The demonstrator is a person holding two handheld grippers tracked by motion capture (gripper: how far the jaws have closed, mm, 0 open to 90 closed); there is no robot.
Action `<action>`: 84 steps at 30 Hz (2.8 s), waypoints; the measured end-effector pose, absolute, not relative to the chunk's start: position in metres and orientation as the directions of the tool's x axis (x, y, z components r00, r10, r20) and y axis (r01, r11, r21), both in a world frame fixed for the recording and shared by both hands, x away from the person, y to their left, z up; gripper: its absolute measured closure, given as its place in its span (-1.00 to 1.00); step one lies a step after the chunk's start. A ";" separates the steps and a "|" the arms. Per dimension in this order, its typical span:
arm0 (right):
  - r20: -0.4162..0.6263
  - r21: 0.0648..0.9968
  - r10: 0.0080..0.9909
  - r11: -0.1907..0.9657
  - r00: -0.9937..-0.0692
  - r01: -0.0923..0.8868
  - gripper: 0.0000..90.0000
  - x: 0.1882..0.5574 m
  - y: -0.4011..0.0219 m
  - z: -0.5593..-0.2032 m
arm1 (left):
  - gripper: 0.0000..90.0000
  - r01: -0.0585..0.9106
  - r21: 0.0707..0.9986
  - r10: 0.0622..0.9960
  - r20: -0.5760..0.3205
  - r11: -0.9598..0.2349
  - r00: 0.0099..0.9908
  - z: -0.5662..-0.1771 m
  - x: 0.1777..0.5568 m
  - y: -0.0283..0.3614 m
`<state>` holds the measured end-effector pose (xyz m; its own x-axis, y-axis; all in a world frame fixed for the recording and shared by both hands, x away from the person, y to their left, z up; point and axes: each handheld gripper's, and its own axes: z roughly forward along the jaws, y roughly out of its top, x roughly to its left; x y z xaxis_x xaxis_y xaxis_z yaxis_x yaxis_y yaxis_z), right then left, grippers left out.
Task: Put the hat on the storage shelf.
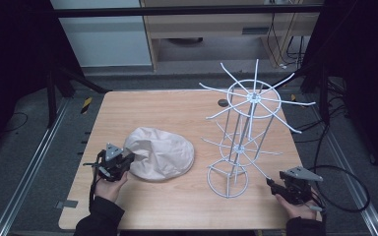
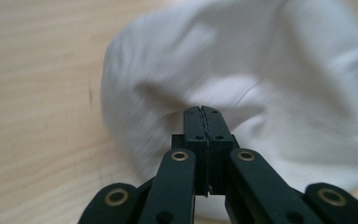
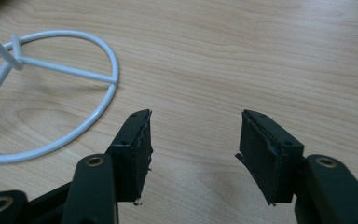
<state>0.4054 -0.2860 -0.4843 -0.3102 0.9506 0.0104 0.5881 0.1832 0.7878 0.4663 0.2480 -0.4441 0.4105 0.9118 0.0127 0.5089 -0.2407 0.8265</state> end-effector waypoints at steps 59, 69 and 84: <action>0.032 0.784 0.950 0.169 -0.312 0.597 -0.05 0.408 -0.290 -0.487 | 1.00 0.553 0.775 0.874 -0.002 -0.306 0.486 -0.470 0.543 0.060; 0.021 0.785 0.950 0.178 -0.313 0.594 -0.05 0.407 -0.292 -0.487 | 1.00 0.550 0.741 0.851 0.054 -0.384 0.522 -0.474 0.521 0.073; 0.019 0.781 0.951 0.179 -0.309 0.598 -0.05 0.406 -0.292 -0.487 | 1.00 0.519 0.724 0.786 0.052 -0.455 0.616 -0.473 0.470 0.114</action>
